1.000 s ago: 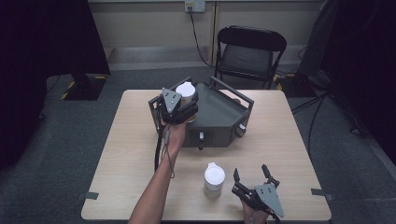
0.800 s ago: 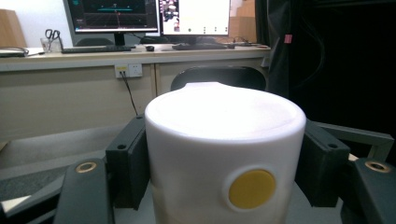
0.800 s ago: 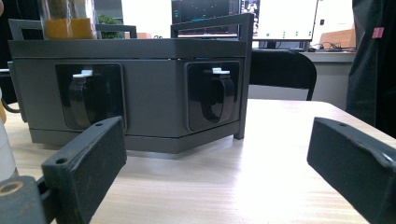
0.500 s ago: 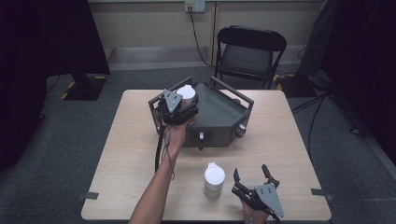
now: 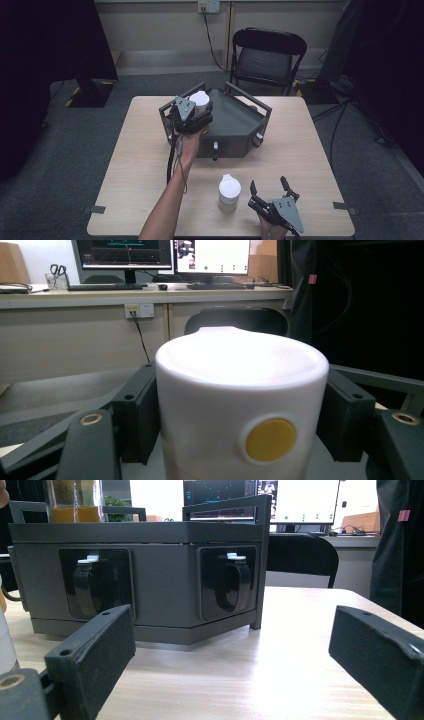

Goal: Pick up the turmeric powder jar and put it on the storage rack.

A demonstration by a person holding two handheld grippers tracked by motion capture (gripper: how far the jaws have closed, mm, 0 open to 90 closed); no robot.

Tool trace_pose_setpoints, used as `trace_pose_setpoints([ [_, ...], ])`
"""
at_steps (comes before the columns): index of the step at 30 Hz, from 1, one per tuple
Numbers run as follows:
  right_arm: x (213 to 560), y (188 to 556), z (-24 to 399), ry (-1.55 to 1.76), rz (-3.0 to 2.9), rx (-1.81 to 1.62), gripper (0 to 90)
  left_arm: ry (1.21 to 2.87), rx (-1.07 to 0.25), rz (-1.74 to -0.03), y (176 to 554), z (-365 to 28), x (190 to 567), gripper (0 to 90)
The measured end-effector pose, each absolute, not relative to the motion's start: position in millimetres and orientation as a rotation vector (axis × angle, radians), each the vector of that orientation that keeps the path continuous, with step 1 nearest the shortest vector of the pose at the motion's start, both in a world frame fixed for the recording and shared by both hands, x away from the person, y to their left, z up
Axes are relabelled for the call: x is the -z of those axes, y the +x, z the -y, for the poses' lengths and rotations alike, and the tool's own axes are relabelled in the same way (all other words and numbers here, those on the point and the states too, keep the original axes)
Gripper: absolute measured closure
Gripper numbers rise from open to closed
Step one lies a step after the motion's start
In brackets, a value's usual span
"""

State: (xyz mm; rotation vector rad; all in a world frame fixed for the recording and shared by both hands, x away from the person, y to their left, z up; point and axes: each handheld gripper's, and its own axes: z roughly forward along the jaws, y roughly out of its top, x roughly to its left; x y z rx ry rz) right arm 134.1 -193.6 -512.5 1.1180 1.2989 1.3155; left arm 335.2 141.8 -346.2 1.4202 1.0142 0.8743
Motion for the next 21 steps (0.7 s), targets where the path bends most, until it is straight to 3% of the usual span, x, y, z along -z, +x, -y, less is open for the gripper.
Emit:
trace_pose_setpoints([
  [9,512.2,134.3,193.6,1.12,-1.3,-1.315,3.5,1.422,-0.846,-1.004,337.1,-145.8,345.8,29.2],
  [15,512.2,134.3,193.6,1.121,-1.299,-1.315,3.5,1.38,-0.86,-0.991,335.2,-148.1,348.5,11.2],
  [21,512.3,134.2,193.6,1.12,-1.299,-1.316,3.4,1.355,-0.873,-0.999,334.2,-149.1,349.0,2.2],
])
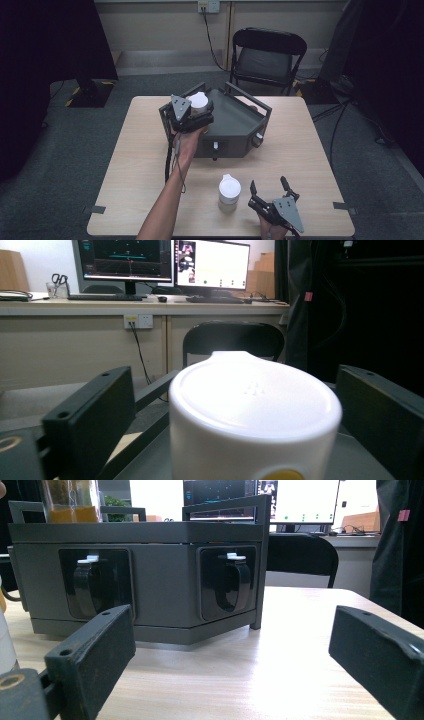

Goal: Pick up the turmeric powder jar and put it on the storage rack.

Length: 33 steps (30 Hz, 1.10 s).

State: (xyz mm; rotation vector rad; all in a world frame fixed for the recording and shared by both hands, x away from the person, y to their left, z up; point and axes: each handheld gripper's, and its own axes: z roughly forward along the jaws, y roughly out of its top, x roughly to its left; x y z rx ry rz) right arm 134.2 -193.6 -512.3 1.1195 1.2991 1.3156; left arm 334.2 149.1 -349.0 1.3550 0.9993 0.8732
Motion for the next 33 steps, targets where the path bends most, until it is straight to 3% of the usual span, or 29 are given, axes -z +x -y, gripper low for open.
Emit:
trace_pose_setpoints([
  [33,512.6,134.1,193.2,1.119,-1.297,-1.314,3.5,1.313,-0.914,-0.929,271.5,-169.2,360.2,0.0],
])
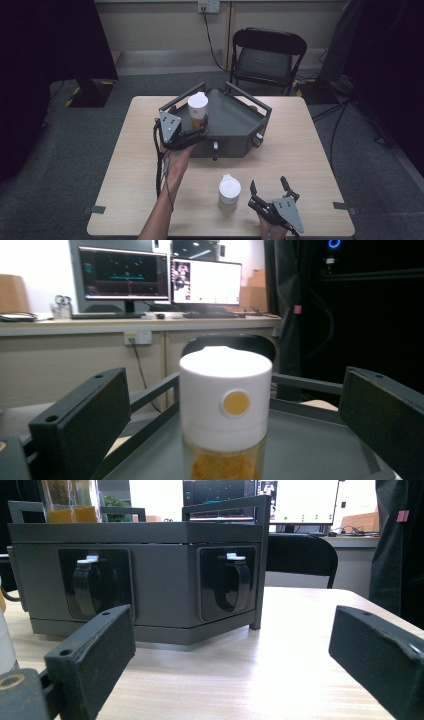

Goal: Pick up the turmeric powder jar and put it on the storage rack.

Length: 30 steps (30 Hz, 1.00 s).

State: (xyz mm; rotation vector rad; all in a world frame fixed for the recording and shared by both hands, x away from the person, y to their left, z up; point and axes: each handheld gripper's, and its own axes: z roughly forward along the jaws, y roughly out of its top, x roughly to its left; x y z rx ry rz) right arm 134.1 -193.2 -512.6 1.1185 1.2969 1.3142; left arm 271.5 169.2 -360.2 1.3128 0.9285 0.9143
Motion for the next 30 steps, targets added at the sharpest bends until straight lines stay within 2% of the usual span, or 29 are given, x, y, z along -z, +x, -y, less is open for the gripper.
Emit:
trace_pose_setpoints([
  [30,512.6,134.0,193.2,1.119,-1.297,-1.314,3.5,1.284,-0.908,-0.915,198.7,-190.0,418.2,0.1],
])
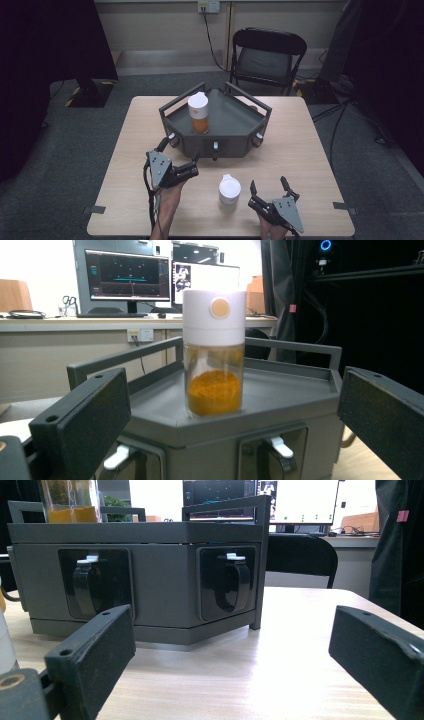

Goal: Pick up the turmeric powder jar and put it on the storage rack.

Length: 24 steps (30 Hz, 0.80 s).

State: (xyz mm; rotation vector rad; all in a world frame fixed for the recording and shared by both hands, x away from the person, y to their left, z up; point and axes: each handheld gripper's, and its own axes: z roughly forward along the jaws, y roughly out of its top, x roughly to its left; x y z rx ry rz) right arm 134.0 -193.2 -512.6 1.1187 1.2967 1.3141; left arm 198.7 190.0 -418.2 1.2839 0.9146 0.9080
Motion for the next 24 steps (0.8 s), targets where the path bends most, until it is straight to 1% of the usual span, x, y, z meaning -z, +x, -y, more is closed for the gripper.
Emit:
trace_pose_setpoints([
  [11,512.6,134.0,193.1,1.119,-1.296,-1.314,3.4,1.284,-0.914,-0.974,180.2,-194.6,442.3,0.1],
  [17,512.6,134.0,193.0,1.119,-1.296,-1.313,3.5,1.271,-0.934,-0.991,174.2,-194.5,460.3,0.1],
  [24,512.6,134.0,192.9,1.119,-1.296,-1.313,3.5,1.284,-0.933,-1.013,168.2,-196.7,471.5,0.1],
])
